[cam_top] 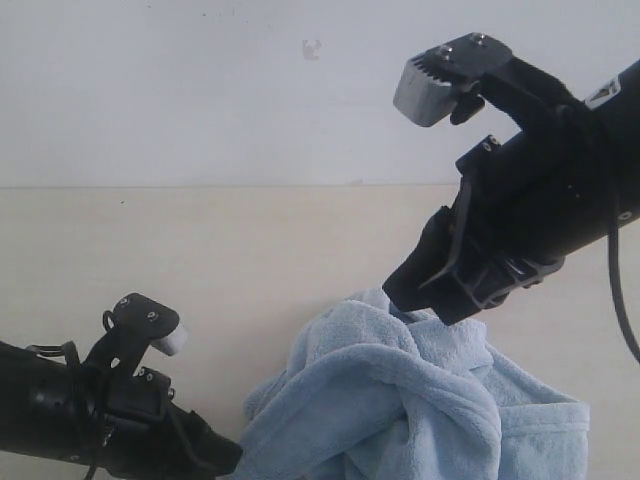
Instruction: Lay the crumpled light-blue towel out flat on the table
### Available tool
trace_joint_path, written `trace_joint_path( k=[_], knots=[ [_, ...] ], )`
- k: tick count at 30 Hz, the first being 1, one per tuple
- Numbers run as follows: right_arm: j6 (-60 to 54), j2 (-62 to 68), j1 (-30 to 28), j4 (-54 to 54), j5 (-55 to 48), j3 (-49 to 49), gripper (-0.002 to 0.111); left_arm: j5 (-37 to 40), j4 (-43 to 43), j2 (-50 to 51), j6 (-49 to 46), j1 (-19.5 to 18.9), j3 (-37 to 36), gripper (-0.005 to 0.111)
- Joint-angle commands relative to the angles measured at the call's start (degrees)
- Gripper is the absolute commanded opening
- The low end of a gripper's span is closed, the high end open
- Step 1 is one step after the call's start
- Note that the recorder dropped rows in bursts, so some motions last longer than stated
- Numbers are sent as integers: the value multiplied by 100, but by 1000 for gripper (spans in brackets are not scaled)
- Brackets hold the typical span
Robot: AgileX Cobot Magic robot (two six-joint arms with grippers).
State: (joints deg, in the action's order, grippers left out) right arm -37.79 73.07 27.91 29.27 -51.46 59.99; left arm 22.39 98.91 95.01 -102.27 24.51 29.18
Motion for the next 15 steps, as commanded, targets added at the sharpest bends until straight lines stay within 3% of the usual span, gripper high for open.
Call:
trace_joint_path(
  k=[1,15],
  knots=[
    [-51,-39,10,23,-33,4,34,99,104,32,-70,3,20,51],
    [-68,-39,10,52,-44,4,34,447,104,436,-113,3,237,51]
  ],
)
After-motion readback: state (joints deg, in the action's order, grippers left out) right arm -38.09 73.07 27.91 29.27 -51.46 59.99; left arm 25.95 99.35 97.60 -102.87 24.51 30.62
